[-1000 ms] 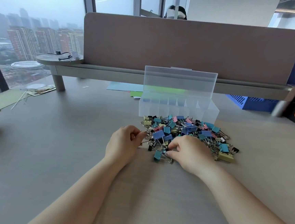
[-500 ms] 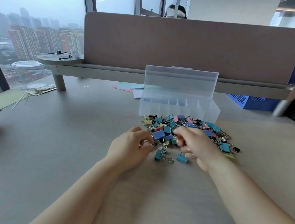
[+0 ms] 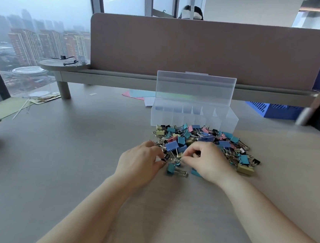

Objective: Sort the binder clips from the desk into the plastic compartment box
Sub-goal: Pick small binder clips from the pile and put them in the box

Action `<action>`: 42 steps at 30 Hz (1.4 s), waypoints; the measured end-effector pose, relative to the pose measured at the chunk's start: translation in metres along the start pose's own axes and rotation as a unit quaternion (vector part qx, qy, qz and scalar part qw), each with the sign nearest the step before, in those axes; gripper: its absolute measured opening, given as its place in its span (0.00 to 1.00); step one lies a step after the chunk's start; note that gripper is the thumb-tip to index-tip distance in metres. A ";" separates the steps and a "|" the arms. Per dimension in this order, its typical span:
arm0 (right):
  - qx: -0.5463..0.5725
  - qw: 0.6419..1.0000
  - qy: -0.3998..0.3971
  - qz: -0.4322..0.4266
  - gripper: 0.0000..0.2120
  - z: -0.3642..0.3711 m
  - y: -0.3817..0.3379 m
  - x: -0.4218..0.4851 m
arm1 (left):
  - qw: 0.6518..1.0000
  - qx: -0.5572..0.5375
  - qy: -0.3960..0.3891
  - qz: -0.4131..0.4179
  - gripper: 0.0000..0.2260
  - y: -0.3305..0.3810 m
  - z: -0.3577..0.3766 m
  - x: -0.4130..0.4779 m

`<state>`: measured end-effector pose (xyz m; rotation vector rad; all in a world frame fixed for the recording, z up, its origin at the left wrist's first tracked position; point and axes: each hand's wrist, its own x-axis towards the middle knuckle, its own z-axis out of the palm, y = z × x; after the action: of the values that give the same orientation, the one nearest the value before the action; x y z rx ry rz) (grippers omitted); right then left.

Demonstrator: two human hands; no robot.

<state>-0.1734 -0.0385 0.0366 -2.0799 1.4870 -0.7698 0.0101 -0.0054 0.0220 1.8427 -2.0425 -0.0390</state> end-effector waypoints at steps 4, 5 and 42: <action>-0.128 0.992 -0.006 0.005 0.03 0.003 0.000 -0.004 | 0.997 -0.062 0.042 -0.020 0.08 0.001 0.002 0.001; -0.133 0.991 -0.012 0.009 0.06 0.004 0.000 -0.004 | 0.992 -0.113 0.055 -0.032 0.07 0.002 0.002 0.002; 0.080 0.995 0.052 -0.003 0.09 0.002 0.001 0.008 | 0.954 -0.268 0.082 -0.106 0.05 0.008 0.008 0.012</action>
<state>-0.1702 -0.0467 0.0357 -1.9523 1.4245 -0.9799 -0.0002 -0.0176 0.0200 1.6384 -1.5186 -0.4393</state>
